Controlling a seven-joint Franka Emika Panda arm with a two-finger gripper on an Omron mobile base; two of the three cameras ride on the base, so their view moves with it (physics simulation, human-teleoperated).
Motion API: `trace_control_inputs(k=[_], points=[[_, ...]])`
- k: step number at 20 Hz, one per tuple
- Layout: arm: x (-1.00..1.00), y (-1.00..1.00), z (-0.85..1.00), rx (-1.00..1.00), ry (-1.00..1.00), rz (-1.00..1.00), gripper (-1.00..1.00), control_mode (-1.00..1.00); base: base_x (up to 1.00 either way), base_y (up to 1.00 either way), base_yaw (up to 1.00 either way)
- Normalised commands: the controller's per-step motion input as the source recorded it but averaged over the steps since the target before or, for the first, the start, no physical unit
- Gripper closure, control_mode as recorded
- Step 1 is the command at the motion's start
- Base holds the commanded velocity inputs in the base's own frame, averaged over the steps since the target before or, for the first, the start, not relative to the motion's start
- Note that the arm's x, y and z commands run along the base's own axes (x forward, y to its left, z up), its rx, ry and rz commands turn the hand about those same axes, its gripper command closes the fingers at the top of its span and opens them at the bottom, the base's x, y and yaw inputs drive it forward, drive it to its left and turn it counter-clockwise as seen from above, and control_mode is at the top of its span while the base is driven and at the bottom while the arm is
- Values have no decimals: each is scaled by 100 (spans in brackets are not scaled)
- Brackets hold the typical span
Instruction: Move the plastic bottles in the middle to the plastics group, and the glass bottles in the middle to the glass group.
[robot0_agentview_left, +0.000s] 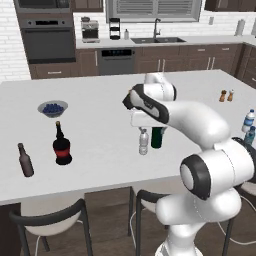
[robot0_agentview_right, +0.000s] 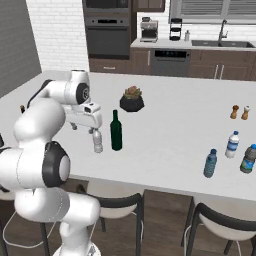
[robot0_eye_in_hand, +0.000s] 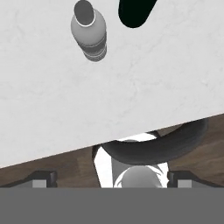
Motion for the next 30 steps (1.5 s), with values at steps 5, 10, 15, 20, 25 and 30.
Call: trace_control_inputs(k=[5, 10, 15, 20, 25, 30], points=[[30, 1, -25, 6, 0, -11, -100, -100, 0, 0, 0], [37, 0, -25, 2, 0, -19, -100, -100, 0, 0, 0], [16, 0, 0, -2, -1, -26, -100, -100, 0, 0, 0], [8, 0, 0, -6, 0, -16, -100, -100, 0, 0, 0], [2, 0, 0, -9, 0, -10, -100, -100, 0, 0, 0], [18, -1, -8, -2, -1, -5, -100, -100, 0, 0, 0]])
